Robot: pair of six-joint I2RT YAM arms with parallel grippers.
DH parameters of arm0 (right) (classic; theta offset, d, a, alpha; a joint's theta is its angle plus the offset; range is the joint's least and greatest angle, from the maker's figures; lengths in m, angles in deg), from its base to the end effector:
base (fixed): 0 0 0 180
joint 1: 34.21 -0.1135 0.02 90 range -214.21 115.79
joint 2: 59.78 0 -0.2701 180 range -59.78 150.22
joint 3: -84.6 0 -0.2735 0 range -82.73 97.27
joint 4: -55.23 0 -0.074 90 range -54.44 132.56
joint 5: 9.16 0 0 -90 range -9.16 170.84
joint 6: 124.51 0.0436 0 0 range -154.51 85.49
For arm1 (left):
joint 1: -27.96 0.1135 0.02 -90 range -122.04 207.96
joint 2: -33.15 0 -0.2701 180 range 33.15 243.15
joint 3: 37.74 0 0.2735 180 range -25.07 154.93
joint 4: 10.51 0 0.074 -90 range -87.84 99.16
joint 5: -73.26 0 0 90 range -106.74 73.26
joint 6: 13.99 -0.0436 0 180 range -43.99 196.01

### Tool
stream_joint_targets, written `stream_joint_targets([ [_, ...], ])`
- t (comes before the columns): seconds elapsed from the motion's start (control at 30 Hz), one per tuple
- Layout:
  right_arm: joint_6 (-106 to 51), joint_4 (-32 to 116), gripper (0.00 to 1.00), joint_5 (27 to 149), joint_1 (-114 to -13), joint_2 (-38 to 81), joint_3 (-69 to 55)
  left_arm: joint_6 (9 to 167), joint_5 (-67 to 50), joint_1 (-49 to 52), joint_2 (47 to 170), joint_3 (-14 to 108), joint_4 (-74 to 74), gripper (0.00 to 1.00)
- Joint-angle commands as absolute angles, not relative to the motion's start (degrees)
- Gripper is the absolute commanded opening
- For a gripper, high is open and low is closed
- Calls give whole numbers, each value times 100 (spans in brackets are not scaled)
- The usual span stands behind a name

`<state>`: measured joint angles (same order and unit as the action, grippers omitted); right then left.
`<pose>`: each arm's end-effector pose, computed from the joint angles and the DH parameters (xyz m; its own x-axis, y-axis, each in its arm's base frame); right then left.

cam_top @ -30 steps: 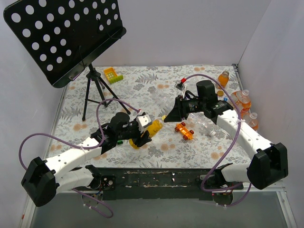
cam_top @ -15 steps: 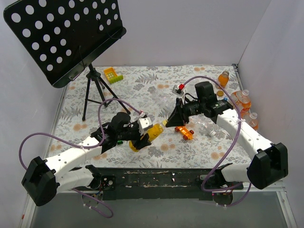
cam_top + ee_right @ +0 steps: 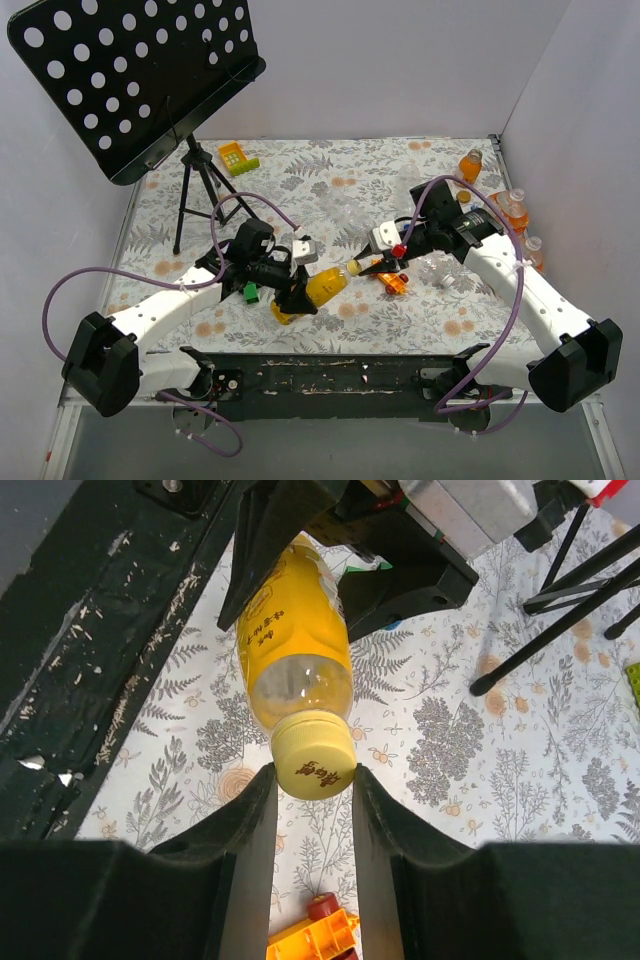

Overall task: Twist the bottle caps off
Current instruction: Unscrew the bottle cap from the plastic bottle.

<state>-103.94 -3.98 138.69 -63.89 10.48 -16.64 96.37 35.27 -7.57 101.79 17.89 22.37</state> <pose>0.2083 0.1612 0.3329 0.4465 -0.3189 -0.8360 -0.8858 -0.2896 -0.3626 0.1902 -0.1781 0.2311 -0.8276 0.3278 -0.4557 0.5506 0.3159 -0.7727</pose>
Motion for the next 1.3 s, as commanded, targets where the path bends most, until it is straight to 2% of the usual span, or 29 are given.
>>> stream_joint_targets([
  [0.0, -10634, -342, 1, 13630, -6339, 860, -1812, 9631, 3723, -632, 10004, 2046, 2246, 0],
  [0.07, -10203, -61, 2, 13630, -6331, 790, -1892, 9622, 3513, -641, 9960, 2028, 2229, 0],
  [0.1, -10001, 45, 7, 13630, -6331, 746, -1918, 9622, 3407, -641, 9907, 2002, 2211, 0],
  [0.13, -9677, 168, 16, 13604, -6331, 710, -1936, 9631, 3310, -641, 9863, 1976, 2202, 0],
  [0.17, -9352, 291, 30, 13613, -6331, 693, -1953, 9640, 3214, -641, 9802, 1949, 2167, 0],
  [0.23, -8702, 520, 47, 13517, -6331, 658, -1954, 9683, 3082, -641, 9670, 1888, 2106, 0],
  [0.33, -8006, 679, 62, 13306, -6304, 631, -1901, 9762, 2906, -649, 9407, 1800, 2027, 0],
  [0.4, -7672, 592, 68, 13261, -6287, 675, -1761, 9815, 2748, -667, 9240, 1721, 1983, 0],
  [0.7, -6783, 503, 77, 13954, -5743, 666, -1462, 10000, 1992, -1009, 8949, 1483, 1789, 0],
  [0.83, -5381, 1274, 87, 14438, -5198, 754, -1566, 10079, 1325, -1334, 8966, 1475, 1623, 0],
  [0.93, -4612, 1356, 89, 15228, -4986, 1104, -1628, 10176, 867, -1528, 8975, 1413, 1386, 0],
  [1.27, -3971, 1461, 86, 13940, -5319, 1299, -1866, 10352, 471, -1880, 9344, 1404, 858, 0],
])
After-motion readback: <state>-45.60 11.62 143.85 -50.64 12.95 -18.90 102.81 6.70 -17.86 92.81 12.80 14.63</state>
